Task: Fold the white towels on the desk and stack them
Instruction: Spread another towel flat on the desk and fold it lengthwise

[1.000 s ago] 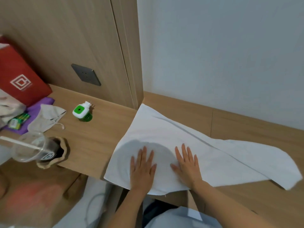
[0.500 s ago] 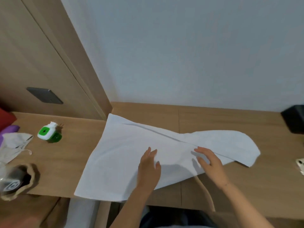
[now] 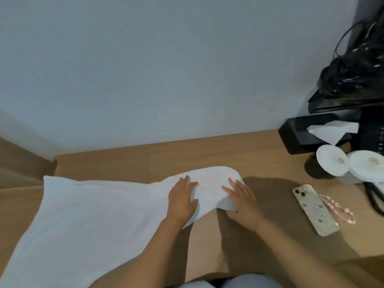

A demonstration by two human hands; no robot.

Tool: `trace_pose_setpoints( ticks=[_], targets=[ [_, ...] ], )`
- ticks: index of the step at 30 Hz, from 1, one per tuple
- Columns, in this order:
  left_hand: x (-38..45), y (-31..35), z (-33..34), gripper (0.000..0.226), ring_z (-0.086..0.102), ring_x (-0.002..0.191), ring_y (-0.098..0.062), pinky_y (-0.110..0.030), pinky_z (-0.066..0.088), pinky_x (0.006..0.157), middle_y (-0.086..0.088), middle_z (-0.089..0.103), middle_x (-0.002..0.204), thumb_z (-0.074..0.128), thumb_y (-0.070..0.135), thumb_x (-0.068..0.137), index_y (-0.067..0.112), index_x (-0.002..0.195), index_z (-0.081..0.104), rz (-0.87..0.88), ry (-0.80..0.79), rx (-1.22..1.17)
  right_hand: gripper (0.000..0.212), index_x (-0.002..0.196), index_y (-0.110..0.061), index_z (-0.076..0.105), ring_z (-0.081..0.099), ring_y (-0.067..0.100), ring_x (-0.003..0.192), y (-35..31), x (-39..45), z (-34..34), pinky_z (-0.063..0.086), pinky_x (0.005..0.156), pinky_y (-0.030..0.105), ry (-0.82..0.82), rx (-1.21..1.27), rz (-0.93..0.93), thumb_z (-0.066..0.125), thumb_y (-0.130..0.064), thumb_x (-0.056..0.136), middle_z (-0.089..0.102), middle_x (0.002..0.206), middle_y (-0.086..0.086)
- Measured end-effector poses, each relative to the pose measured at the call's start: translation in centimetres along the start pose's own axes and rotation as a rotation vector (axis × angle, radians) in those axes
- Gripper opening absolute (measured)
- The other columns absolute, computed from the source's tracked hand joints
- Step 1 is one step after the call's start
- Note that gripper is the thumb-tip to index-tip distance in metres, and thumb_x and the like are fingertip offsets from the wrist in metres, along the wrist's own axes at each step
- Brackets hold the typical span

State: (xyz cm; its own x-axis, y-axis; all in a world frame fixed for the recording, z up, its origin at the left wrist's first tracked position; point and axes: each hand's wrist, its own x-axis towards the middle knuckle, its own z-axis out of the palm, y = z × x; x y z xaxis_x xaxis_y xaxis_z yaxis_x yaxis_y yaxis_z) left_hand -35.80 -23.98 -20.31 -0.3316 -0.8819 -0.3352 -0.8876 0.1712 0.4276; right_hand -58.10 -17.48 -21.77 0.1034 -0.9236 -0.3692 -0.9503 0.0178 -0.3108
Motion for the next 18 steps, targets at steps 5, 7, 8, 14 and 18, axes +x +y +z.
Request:
trace_pose_setpoints(
  ticks=[5,7,8,14,18],
  targets=[
    [1.2,-0.3,2.0,0.072,0.002,0.152,-0.021,-0.039,0.008,0.121,0.000,0.002,0.165,0.060,0.040,0.093,0.037,0.153,0.021,-0.059,-0.120,0.140,0.074,0.151,-0.031,0.018,-0.003,0.014,0.149,1.2,0.7,-0.3,0.002,0.119,0.033,-0.079,-0.024,-0.043,0.053,-0.039,0.087,0.001,0.162,-0.008],
    [1.3,-0.8,2.1,0.077,0.001,0.152,-0.021,-0.039,0.009,0.120,0.002,-0.001,0.165,0.062,0.048,0.090,0.040,0.153,0.018,-0.041,-0.115,0.176,0.065,0.149,-0.030,0.026,0.005,0.012,0.148,1.3,1.0,-0.5,0.002,0.118,0.032,-0.046,-0.034,-0.049,0.050,-0.035,0.088,0.013,0.161,-0.008],
    [1.3,-1.0,2.1,0.081,0.000,0.152,-0.020,-0.039,0.009,0.120,0.003,-0.002,0.165,0.063,0.052,0.088,0.040,0.153,0.017,-0.028,-0.126,0.184,0.060,0.146,-0.029,0.032,0.011,0.011,0.147,1.3,1.1,-0.8,0.003,0.118,0.031,-0.031,-0.029,-0.046,0.049,-0.034,0.089,0.020,0.159,-0.008],
    [1.0,-1.1,0.8,0.053,0.028,0.143,-0.019,-0.034,0.024,0.112,0.004,0.027,0.158,0.059,0.047,0.092,0.033,0.141,0.043,-0.017,-0.069,0.099,0.020,0.100,-0.020,0.058,0.055,0.020,0.101,1.6,2.6,-4.2,0.030,0.104,0.032,-0.012,0.031,-0.021,0.045,-0.030,0.090,0.065,0.106,0.000],
    [0.9,-1.2,-1.7,0.020,0.057,0.109,-0.017,-0.034,0.034,0.095,0.007,0.066,0.110,0.049,0.036,0.101,0.027,0.113,0.063,0.042,0.019,-0.075,0.016,0.092,-0.011,0.062,0.058,0.027,0.081,1.7,2.7,-6.6,0.042,0.070,0.032,0.008,0.167,0.049,0.050,-0.020,0.087,0.067,0.086,0.009]
  ],
)
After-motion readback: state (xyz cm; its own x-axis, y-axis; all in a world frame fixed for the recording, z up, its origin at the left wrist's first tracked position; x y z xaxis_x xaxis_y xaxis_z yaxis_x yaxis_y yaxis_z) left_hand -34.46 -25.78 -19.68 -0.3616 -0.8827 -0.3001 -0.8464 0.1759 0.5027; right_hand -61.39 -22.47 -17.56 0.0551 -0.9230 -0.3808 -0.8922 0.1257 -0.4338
